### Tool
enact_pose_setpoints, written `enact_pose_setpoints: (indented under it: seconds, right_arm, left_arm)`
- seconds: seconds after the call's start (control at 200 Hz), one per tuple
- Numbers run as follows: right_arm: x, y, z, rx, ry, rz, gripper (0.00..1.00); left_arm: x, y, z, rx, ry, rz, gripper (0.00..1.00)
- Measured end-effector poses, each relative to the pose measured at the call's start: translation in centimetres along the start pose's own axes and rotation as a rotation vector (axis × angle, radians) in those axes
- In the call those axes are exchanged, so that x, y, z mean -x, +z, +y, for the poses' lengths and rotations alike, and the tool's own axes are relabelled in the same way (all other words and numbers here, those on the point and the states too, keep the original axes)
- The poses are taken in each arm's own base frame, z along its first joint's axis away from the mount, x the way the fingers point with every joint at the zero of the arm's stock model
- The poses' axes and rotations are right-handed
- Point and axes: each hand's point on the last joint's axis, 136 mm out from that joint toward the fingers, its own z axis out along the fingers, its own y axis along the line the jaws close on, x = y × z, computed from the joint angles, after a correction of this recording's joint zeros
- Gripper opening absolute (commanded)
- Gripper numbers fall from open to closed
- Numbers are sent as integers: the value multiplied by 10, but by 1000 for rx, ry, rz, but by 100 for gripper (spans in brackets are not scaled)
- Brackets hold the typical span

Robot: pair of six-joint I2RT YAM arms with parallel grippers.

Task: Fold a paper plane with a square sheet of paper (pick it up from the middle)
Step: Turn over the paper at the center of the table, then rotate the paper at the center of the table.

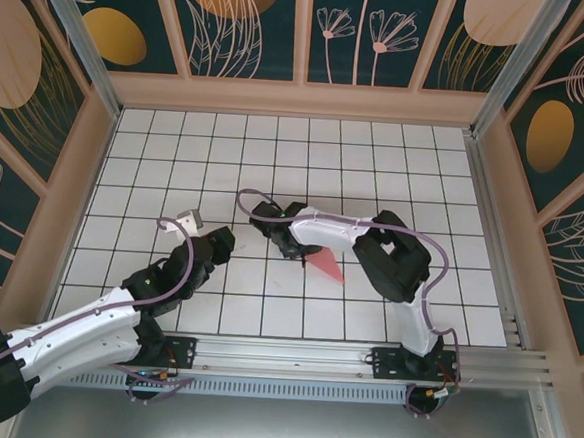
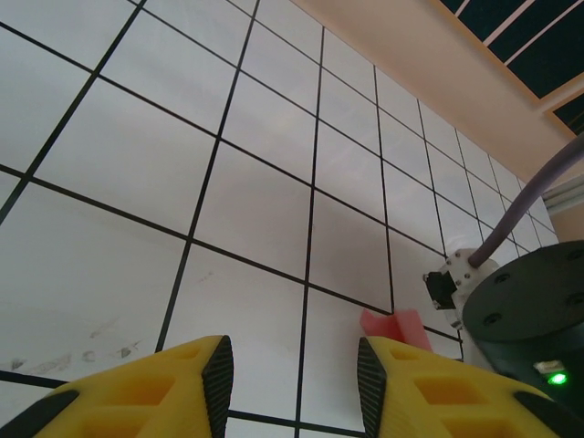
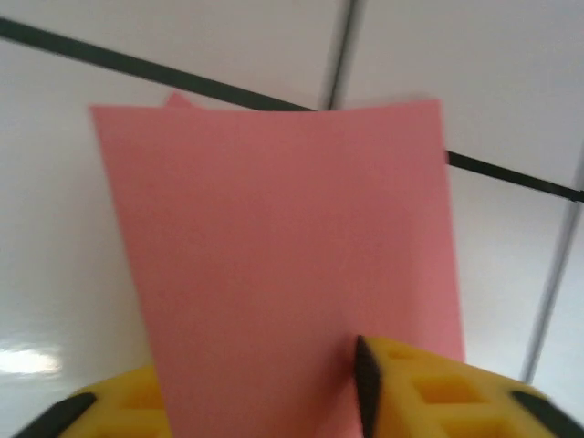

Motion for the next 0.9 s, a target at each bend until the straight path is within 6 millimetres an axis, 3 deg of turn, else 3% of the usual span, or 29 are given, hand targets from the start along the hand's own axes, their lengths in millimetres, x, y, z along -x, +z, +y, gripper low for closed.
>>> enact_pose_setpoints:
  seconds: [0.11,0.205,0.29,0.37,0.465,0.535,0.666,0.896]
  right_arm:
    - [10,-13,19,179,46,-18,63]
    - [17,-43,23,348,94,-73,67]
    - [26,-76,14,524,158,-143,62]
    - [36,-94,-14,658,265,-212,48]
    - [37,-87,-46,743,386,-242,42]
    - [28,-73,-55,785,430,-218,39]
    - [10,-60,-51,858,448,-156,37]
    - [21,-52,-32,970,450,-144,35]
  left_arm:
    - [0,0,0,1,-1,1,43]
    - [-1,0,1,3,1,3,43]
    - [-3,2,2,9,5,8,44]
    - [-7,4,3,17,14,23,44]
    - [-13,6,4,22,27,47,45]
    - [-15,7,4,20,31,56,45]
    - [-20,11,1,13,40,74,45]
    - [-30,19,-2,24,61,121,46]
